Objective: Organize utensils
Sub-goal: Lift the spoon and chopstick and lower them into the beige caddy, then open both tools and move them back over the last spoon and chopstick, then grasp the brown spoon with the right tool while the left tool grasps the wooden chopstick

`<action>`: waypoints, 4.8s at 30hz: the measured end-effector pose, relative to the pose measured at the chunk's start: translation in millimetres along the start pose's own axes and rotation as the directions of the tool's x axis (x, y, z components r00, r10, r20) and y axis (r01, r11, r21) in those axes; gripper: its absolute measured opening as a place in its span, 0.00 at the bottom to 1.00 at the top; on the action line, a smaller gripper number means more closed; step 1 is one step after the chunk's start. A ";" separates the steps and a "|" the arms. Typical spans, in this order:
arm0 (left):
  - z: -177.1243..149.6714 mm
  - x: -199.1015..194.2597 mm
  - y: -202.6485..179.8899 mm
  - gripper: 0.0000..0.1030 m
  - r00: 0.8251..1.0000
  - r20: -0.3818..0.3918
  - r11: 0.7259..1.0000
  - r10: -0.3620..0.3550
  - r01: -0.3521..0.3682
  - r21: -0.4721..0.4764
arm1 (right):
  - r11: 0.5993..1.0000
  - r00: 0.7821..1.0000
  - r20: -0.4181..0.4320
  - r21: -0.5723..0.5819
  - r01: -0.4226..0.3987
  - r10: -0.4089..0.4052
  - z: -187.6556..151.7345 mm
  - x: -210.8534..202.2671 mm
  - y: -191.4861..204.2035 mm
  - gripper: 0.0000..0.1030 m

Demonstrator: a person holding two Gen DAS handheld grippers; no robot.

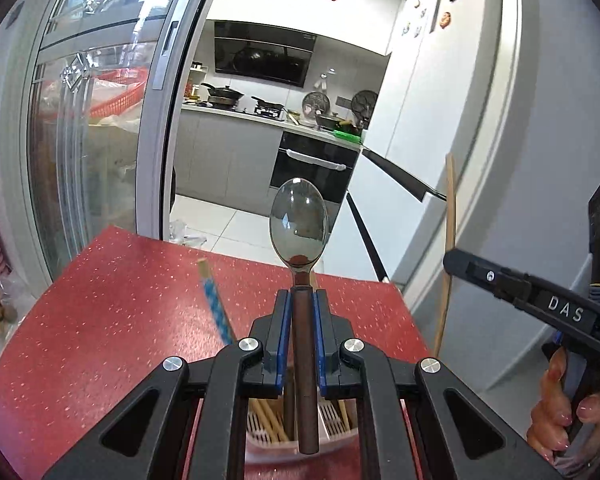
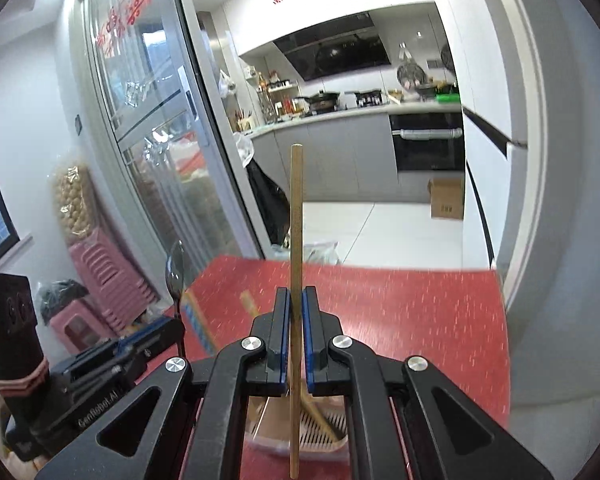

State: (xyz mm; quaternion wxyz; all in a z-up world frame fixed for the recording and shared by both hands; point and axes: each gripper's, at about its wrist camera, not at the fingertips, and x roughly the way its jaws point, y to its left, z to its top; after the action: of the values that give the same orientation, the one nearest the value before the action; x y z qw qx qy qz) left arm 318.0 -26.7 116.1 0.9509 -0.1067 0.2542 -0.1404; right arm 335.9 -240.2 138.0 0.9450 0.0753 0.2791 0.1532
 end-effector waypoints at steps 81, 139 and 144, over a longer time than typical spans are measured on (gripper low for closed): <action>-214.6 -86.8 61.8 0.38 0.900 -0.403 0.979 0.167 -0.200 -0.043 | 0.990 0.911 -0.413 0.123 0.074 -0.017 -202.8 -10.6 6.6 0.50; -242.9 -24.0 -26.9 0.89 0.749 -0.636 0.962 0.185 -0.007 0.272 | 0.974 0.784 -0.616 0.126 0.186 -0.070 -251.9 -26.8 0.9 0.12; -242.4 -19.0 -31.6 0.84 0.736 -0.647 0.954 0.198 0.007 0.299 | 0.975 0.791 -0.609 0.134 0.176 -0.059 -250.7 -25.4 1.9 0.11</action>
State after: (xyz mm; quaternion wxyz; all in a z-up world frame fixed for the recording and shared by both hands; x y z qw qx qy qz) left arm 171.0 -82.1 -72.1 0.8067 0.1006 0.5614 -0.1544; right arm 177.1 -232.7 -57.5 0.8042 0.0920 0.5812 0.0832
